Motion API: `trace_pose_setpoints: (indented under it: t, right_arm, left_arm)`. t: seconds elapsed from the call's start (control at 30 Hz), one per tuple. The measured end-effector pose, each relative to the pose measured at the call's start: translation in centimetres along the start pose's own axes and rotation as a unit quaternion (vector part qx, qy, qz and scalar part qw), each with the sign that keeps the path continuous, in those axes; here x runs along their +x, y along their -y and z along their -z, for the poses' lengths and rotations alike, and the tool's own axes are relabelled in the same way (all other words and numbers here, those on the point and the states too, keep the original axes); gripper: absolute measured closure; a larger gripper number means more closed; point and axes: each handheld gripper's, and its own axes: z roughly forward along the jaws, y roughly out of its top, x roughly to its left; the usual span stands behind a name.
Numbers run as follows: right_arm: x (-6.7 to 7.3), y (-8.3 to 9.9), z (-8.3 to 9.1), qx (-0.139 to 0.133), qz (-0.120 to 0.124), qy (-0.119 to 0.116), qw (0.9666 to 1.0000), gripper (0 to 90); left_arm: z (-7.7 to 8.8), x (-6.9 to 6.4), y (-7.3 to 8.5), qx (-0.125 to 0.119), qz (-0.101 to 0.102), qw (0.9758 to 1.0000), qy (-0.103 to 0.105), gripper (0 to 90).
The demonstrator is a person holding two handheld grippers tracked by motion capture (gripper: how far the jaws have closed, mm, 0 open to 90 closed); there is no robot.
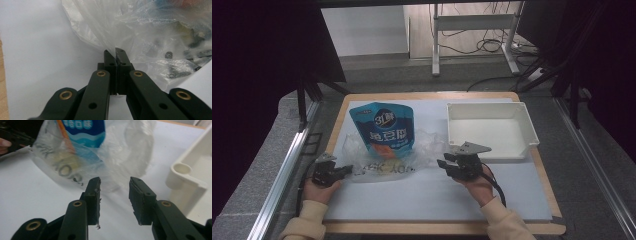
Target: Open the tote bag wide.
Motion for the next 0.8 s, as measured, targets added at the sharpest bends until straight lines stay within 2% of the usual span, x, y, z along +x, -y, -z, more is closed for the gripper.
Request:
trace_pose_setpoints:
  t: [0.17,0.2,0.33,0.8]
  right_arm:
    - [0.6,-0.5,0.2,-0.007,0.015,-0.012,0.9998,70.1]
    - [0.9,-0.8,0.3,-0.008,0.024,-0.015,0.9996,76.0]
    - [1.3,-1.4,0.3,-0.012,0.033,-0.022,0.9992,82.9]
    - [2.0,-2.5,-1.3,-0.014,0.041,-0.031,0.9986,84.6]
  left_arm:
    - [0.0,0.0,0.0,0.001,0.000,1.0000,0.000,89.4]
    - [0.0,0.0,0.0,0.001,0.000,1.0000,0.000,89.4]
    - [0.0,0.0,0.0,0.001,-0.001,1.0000,0.000,89.4]
    - [0.0,0.0,0.0,0.001,-0.004,1.0000,0.000,89.4]
